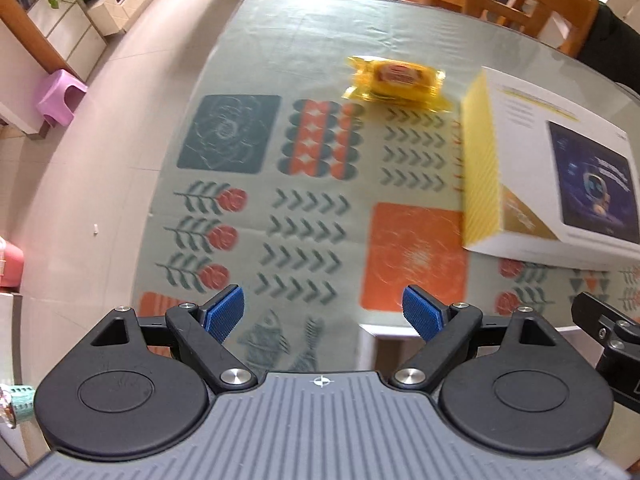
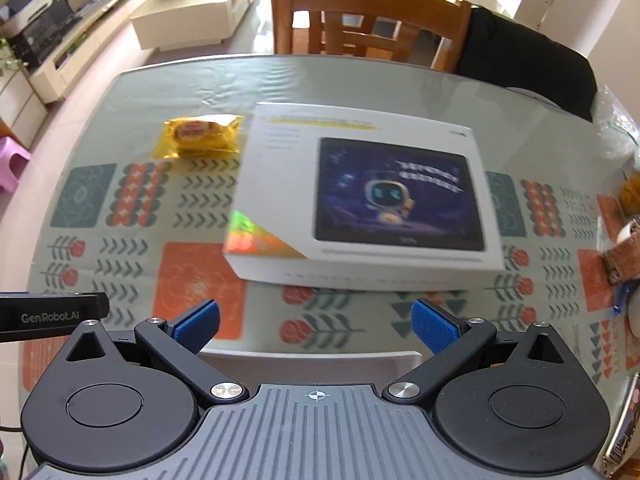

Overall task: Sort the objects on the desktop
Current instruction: 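Move the open right gripper down around the other yellow bread packet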

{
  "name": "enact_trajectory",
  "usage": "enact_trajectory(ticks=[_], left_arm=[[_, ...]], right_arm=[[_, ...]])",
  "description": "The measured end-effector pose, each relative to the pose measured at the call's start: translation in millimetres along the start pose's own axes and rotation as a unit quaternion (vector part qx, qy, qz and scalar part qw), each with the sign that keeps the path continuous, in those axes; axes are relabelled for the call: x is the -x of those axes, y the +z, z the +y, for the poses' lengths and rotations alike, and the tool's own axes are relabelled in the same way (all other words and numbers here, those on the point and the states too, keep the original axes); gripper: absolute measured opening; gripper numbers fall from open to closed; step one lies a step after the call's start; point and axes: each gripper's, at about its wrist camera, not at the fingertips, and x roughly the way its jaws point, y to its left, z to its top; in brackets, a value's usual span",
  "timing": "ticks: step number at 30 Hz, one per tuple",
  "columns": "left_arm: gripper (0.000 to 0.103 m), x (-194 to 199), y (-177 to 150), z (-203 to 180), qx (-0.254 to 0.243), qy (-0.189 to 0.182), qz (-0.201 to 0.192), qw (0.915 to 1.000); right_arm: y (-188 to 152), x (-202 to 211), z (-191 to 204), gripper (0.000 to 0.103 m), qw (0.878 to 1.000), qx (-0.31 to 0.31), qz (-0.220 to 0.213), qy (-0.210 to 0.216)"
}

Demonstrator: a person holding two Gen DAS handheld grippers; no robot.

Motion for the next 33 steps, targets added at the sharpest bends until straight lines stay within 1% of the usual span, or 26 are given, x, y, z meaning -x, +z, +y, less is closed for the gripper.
enact_trajectory(ticks=[7, 14, 22, 25, 33], left_arm=[[0.103, -19, 29, 21, -0.002, -0.001, 0.005, 1.0000], [0.103, -49, 54, 34, -0.004, -0.003, 0.019, 0.9998], [0.103, -68, 74, 51, -0.008, 0.009, 0.020, 0.9997], [0.103, -73, 82, 57, -0.010, 0.013, 0.019, 0.9997], [0.103, -89, 95, 60, -0.012, 0.013, 0.025, 0.9995]], right_arm=[[26, -18, 35, 0.103, 1.000, 0.008, 0.002, -0.003], [55, -40, 66, 0.103, 1.000, 0.025, 0.006, -0.012], [91, -62, 96, 0.103, 1.000, 0.027, 0.003, 0.004], [103, -69, 106, 0.103, 1.000, 0.031, -0.001, 0.007], [125, -90, 114, 0.103, 1.000, 0.027, 0.001, 0.014]])
